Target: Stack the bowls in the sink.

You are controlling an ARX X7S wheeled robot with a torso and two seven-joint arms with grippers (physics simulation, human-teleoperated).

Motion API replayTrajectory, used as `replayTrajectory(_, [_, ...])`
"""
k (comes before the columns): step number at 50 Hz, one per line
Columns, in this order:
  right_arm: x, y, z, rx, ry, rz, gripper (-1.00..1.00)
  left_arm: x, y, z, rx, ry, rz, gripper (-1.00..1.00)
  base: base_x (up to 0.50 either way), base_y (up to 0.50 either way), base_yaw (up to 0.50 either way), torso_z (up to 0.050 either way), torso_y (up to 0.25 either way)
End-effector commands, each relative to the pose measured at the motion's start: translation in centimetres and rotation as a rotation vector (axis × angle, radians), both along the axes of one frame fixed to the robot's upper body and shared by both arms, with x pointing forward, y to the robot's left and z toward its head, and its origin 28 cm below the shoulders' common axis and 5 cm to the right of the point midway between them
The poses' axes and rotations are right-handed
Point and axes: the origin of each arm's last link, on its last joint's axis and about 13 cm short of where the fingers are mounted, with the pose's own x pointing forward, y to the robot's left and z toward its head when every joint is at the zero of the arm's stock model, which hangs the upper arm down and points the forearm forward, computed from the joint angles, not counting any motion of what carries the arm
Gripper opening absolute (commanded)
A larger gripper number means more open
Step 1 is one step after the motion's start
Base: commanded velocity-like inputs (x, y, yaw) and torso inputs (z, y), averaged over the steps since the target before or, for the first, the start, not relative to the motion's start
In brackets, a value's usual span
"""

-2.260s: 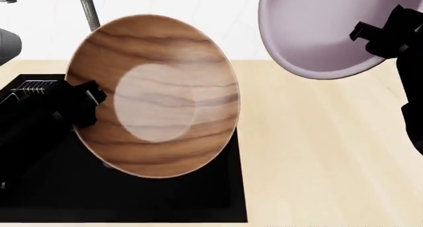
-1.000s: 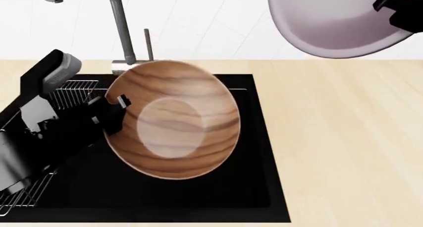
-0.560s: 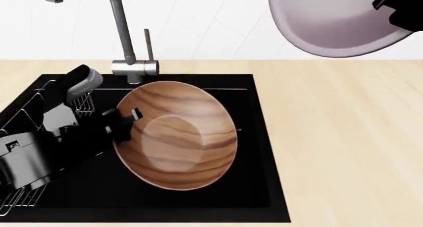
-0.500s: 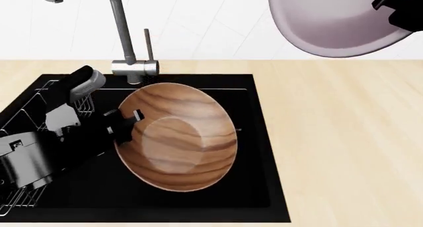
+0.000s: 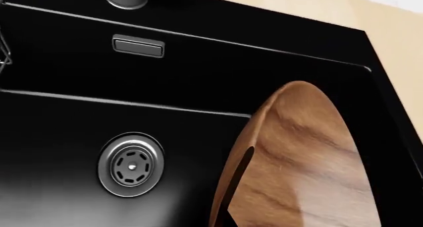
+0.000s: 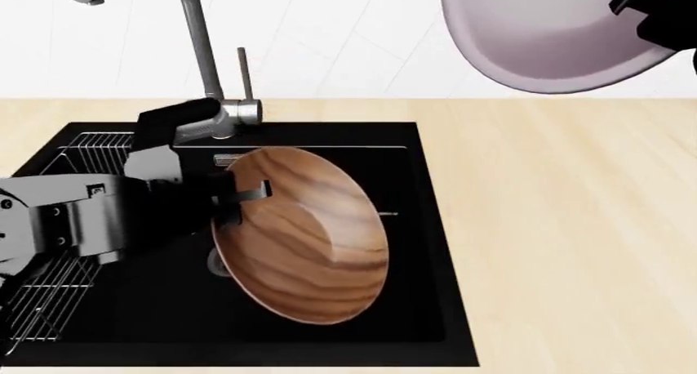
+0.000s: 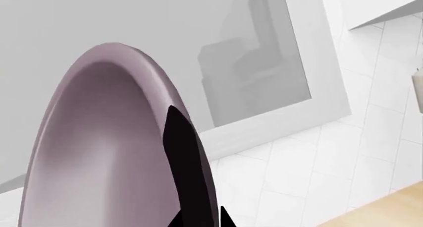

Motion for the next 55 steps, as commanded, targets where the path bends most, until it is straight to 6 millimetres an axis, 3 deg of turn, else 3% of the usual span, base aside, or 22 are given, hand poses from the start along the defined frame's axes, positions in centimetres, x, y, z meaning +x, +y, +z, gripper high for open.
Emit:
replayTrajectory(1, [0.0, -0.3, 0.2, 0.004, -0.018, -0.01, -1.0, 1.1, -0.9, 0.2, 0.073, 0.026, -0.04, -1.0, 0.0, 0.0, 0.0, 0.0, 0.0])
replayTrajectory(17, [-0.1, -0.4, 0.0, 0.013, -0.018, -0.013, -1.0, 1.5, -1.6, -0.4, 0.089, 0.037, -0.074, -1.0, 0.0, 0.0, 0.0, 0.0, 0.001])
replayTrajectory(33, [-0.2, -0.7, -0.1, 0.021, -0.015, -0.015, -1.0, 2.9, -3.8, -1.5, 0.112, 0.049, -0.168, -1.0, 0.0, 0.0, 0.0, 0.0, 0.001])
replayTrajectory(55, [-0.1, -0.7, -0.4, 0.026, -0.015, -0.013, -1.0, 4.5, -3.4, -2.9, 0.216, 0.055, -0.086, -1.0, 0.0, 0.0, 0.0, 0.0, 0.0])
